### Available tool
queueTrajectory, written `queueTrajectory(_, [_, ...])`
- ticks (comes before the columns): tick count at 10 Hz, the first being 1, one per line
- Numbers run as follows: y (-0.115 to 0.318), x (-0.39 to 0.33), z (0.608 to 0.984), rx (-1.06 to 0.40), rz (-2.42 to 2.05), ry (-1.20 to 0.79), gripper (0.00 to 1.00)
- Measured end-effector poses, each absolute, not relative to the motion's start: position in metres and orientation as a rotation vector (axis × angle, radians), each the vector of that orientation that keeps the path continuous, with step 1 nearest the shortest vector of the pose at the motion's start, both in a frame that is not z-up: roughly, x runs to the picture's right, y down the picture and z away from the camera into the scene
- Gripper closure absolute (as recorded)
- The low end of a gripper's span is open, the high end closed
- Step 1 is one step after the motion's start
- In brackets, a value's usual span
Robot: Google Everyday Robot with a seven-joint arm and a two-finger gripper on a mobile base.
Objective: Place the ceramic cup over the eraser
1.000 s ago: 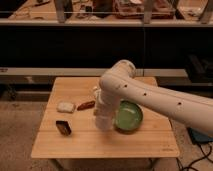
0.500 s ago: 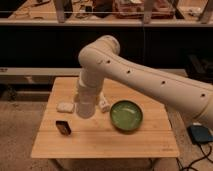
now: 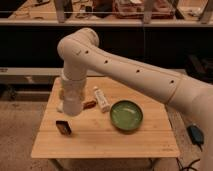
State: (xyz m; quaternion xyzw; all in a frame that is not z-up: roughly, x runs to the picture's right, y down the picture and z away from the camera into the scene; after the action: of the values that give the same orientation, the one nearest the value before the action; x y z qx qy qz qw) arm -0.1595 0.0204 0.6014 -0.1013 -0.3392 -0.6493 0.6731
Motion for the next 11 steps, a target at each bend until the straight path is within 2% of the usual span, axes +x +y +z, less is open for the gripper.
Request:
queueTrajectory(4, [0.033, -0.189, 0.609, -0.233, -1.524, -0.828, 1.0])
queueTrajectory(11, [0.061, -0.213, 0.644, -0.278, -1.574, -0.874, 1.0])
